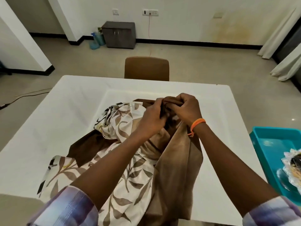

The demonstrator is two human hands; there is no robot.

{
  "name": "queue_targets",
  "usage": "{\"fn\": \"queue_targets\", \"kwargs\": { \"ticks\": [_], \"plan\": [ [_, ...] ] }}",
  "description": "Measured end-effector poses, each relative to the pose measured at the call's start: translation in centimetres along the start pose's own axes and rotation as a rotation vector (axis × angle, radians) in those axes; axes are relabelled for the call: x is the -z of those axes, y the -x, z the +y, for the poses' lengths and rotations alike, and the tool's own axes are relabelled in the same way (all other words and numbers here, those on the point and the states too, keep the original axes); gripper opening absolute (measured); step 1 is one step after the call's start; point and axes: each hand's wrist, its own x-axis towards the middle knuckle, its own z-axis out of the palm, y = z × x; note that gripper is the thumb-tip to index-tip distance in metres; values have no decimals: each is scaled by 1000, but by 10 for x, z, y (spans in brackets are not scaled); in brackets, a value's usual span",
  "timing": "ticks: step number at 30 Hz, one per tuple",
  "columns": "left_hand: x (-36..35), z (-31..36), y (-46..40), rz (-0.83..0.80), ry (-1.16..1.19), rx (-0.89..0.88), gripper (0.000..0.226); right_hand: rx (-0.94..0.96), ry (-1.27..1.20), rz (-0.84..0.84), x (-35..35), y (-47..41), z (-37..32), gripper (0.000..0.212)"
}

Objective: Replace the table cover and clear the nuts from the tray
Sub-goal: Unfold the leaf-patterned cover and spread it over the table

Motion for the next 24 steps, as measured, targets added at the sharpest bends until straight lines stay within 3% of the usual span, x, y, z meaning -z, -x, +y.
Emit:
{"fn": "queue_targets", "kwargs": {
  "ticks": [2,4,6,10,15,17,19,21,24],
  "plan": [
    [10,-4,-10,112,-4,56,33,64,65,-42,12,2,6,33],
    [22,-7,-17,185,-121,17,31,91,318,-126,18,9,23,36],
    [31,-6,-22,236,-252,-32,25,42,509,-112,16,22,47,16],
    [49,1,-36,397,-283,5,25,-366,252,-77,-4,62,96,4],
    [71,-7,-46,473,-22,147,29,-801,17,-286,-33,114,156,31],
    [74,-7,-46,461,27,186,31,-883,1,-378,-28,117,159,44],
    [80,-8,-45,467,30,213,31,-815,178,-468,-11,97,158,50],
    [92,-10,-46,492,23,236,31,-679,409,-354,19,57,148,50],
    [120,-9,-53,586,32,308,32,-543,578,22,88,-24,123,40]
  ]
}}
